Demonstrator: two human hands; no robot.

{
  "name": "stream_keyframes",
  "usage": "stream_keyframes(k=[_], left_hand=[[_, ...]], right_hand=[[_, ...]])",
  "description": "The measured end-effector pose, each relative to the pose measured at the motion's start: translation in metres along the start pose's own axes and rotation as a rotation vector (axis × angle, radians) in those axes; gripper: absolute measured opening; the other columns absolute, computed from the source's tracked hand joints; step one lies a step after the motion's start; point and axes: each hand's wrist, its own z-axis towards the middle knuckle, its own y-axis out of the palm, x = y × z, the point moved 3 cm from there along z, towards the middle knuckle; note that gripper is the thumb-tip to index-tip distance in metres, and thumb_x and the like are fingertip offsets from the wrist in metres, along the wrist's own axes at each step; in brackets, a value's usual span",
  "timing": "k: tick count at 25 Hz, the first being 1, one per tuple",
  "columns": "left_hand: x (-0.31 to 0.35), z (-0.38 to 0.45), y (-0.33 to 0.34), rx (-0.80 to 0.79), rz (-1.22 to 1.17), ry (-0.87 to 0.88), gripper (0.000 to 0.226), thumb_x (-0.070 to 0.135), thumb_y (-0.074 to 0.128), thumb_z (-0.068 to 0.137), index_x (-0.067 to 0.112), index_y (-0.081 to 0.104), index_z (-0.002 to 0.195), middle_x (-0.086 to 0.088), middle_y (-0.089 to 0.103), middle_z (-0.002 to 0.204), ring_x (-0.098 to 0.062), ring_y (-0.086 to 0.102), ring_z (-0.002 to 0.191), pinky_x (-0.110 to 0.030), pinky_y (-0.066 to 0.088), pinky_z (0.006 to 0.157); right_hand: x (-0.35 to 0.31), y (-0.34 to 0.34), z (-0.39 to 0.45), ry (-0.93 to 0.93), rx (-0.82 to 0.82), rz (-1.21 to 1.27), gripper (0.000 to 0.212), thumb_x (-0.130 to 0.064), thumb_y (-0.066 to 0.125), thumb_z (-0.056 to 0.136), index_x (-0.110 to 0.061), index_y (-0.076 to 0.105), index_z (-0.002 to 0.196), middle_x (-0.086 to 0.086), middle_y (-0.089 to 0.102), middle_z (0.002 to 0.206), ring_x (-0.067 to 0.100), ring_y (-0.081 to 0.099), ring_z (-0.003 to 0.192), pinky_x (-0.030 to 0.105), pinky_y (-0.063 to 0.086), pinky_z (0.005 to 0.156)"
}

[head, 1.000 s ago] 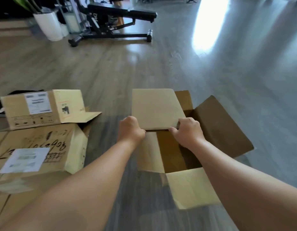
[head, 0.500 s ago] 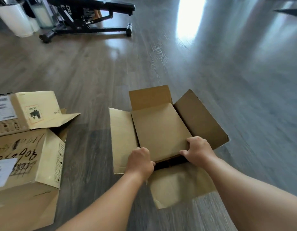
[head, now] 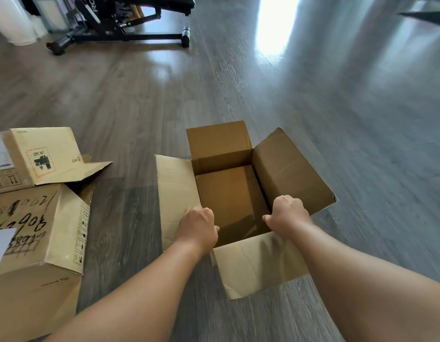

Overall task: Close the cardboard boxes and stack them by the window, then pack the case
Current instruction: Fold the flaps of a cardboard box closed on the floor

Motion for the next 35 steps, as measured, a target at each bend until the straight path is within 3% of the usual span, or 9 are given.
stream_keyframes(k=[4,7,9,11,18,20,27,30,35], left_hand=[[-0.005,-0.006,0.009,-0.116,0.126,0.099,0.021,0.036,0.057,0.096,0.019,0.069,0.098,0.002,0.055,0.111,-0.015,0.051,0.103,-0.03,0.046,0.078],[-0.015,-0.003,0.011,-0.173,0.292,0.138,0.022,0.019,0.05,0.098,0.018,0.069,0.109,-0.007,0.049,0.144,-0.024,0.041,0.136,-0.04,0.048,0.097],[-0.028,0.001,0.007,-0.207,0.373,0.122,0.031,0.01,0.046,0.099,0.016,0.064,0.124,-0.009,0.03,0.161,-0.028,0.02,0.151,-0.044,0.038,0.112],[-0.043,0.004,0.001,-0.202,0.441,0.089,0.039,0.007,0.048,0.099,0.014,0.056,0.137,-0.01,0.022,0.164,-0.028,0.014,0.153,-0.042,0.032,0.118],[-0.086,-0.001,-0.021,-0.177,0.309,-0.121,0.048,0.011,0.035,0.097,0.015,0.053,0.141,0.001,0.018,0.166,-0.02,0.007,0.154,-0.039,0.027,0.117],[-0.099,-0.012,-0.021,-0.17,0.242,-0.146,0.047,0.013,0.035,0.098,0.014,0.05,0.142,0.003,0.019,0.166,-0.016,0.007,0.154,-0.038,0.028,0.117],[-0.159,-0.044,-0.023,-0.117,0.106,-0.27,0.053,0.039,0.037,0.105,0.015,0.036,0.153,0.0,0.025,0.164,-0.018,0.018,0.152,-0.044,0.028,0.119],[-0.176,-0.049,-0.029,-0.084,0.071,-0.305,0.049,0.04,0.041,0.104,0.018,0.044,0.148,-0.004,0.034,0.16,-0.026,0.035,0.145,-0.044,0.036,0.115],[-0.182,-0.047,-0.026,-0.062,0.066,-0.372,0.051,0.046,0.046,0.098,0.023,0.048,0.143,-0.004,0.039,0.157,-0.028,0.043,0.138,-0.043,0.044,0.104]], right_hand=[[-0.002,0.01,-0.011,-0.092,-0.09,-0.166,0.024,-0.045,0.055,0.095,-0.026,0.05,0.08,0.001,0.065,0.104,0.027,0.054,0.103,0.048,0.041,0.101],[-0.007,0.023,-0.022,-0.184,-0.199,-0.21,0.033,-0.056,0.044,0.096,-0.028,0.051,0.08,0.001,0.066,0.105,0.029,0.053,0.113,0.051,0.031,0.113],[-0.017,0.027,-0.025,-0.239,-0.231,-0.183,0.043,-0.064,0.042,0.093,-0.027,0.051,0.074,-0.004,0.062,0.086,0.027,0.058,0.098,0.043,0.045,0.097],[-0.034,0.033,-0.027,-0.269,-0.298,-0.148,0.045,-0.065,0.044,0.09,-0.024,0.051,0.073,-0.006,0.055,0.078,0.025,0.059,0.084,0.034,0.047,0.073],[-0.138,0.08,-0.053,-0.558,-0.488,-0.201,0.028,-0.045,0.06,0.095,-0.017,0.066,0.095,-0.004,0.049,0.072,0.021,0.054,0.069,0.028,0.04,0.062],[-0.168,0.091,-0.059,-0.551,-0.49,-0.162,0.032,-0.04,0.058,0.098,-0.011,0.066,0.111,-0.001,0.053,0.077,0.022,0.056,0.075,0.032,0.043,0.067],[-0.252,0.102,-0.079,-0.754,-0.362,-0.042,0.029,-0.013,0.045,0.101,-0.006,0.059,0.126,0.015,0.063,0.123,0.036,0.06,0.113,0.04,0.048,0.093],[-0.265,0.111,-0.076,-0.751,-0.389,-0.083,0.034,-0.021,0.04,0.106,-0.007,0.052,0.135,0.015,0.058,0.133,0.035,0.056,0.12,0.042,0.046,0.097],[-0.257,0.116,-0.054,-0.715,-0.448,-0.128,0.056,-0.048,0.031,0.105,-0.015,0.036,0.15,0.008,0.041,0.155,0.031,0.037,0.143,0.055,0.034,0.113]])
